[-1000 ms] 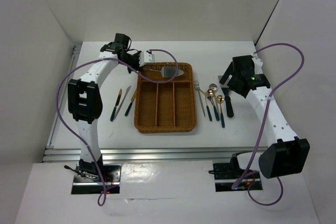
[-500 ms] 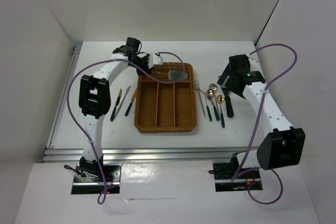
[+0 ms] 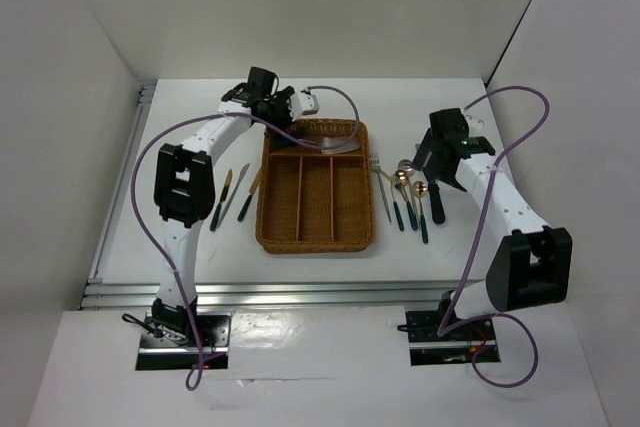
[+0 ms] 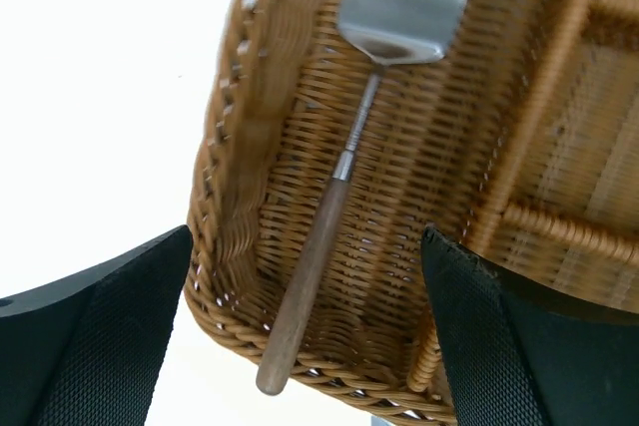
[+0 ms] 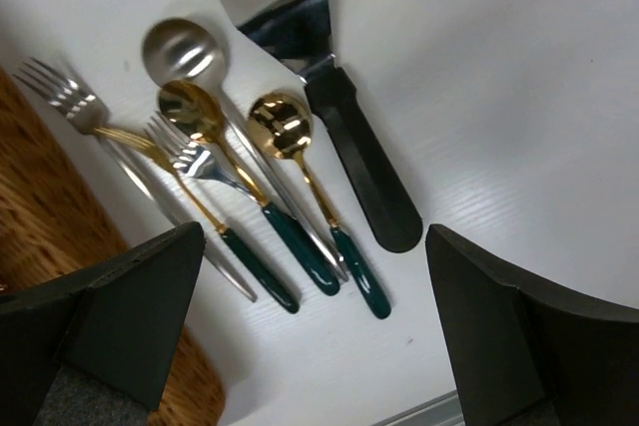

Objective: Sort the eating utensils into containers

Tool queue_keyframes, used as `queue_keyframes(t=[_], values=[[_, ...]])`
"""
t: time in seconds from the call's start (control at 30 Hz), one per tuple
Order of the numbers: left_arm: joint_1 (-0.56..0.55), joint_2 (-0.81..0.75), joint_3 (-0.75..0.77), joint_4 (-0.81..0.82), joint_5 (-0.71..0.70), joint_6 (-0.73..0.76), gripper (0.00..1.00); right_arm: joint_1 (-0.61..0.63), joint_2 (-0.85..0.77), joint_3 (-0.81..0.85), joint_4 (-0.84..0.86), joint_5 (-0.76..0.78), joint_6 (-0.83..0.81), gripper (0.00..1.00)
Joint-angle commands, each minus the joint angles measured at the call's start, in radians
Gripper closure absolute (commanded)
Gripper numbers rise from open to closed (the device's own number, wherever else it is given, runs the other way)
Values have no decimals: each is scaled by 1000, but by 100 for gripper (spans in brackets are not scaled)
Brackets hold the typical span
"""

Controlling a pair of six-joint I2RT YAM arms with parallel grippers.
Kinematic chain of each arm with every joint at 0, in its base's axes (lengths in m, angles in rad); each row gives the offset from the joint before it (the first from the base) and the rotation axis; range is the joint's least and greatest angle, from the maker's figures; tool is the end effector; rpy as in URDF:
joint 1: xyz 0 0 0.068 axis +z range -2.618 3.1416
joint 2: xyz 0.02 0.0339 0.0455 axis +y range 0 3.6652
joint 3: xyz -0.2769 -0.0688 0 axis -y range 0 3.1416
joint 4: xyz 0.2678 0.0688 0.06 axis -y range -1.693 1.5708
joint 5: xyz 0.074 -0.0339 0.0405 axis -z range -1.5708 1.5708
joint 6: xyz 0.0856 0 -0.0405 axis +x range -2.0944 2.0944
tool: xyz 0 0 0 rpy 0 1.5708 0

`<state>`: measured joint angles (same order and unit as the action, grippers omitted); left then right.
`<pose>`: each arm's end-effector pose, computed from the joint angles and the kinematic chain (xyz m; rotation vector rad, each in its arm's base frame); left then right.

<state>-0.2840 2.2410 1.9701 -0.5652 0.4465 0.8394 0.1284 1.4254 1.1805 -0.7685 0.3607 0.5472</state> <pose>0.5344 -0.1945 0.2045 1.4008 1.8471 -0.2606 0.3369 0.0130 0.2500 0.6460 2.4136 -0.1926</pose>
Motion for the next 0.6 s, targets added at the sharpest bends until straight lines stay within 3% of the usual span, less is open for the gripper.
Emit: queue_keyframes(t=[0.0, 0.1, 0.13, 0.17, 0.23, 0.27, 0.4, 0.57], values=[[5, -83, 46, 45, -29, -175, 0, -15, -37, -76, 66, 50, -39, 0], [5, -148, 46, 103, -153, -397, 0, -87, -37, -160, 138, -20, -102, 6], [5, -164, 56, 138, -204, -550, 0, -108, -27, -189, 170, -46, -115, 13], [5, -188, 56, 149, -329, -627, 0, -142, -17, -200, 182, -75, -115, 14], [22, -189, 102, 127, -388, -765, 0, -154, 24, -200, 195, -84, -125, 16], [31, -189, 116, 67, -340, -776, 0, -154, 33, -200, 205, -85, -139, 18], [31, -247, 70, 28, -382, -856, 0, -164, 70, -200, 271, -135, -168, 21], [31, -374, -115, 71, -358, -868, 0, -164, 208, -151, 282, -213, -176, 25]])
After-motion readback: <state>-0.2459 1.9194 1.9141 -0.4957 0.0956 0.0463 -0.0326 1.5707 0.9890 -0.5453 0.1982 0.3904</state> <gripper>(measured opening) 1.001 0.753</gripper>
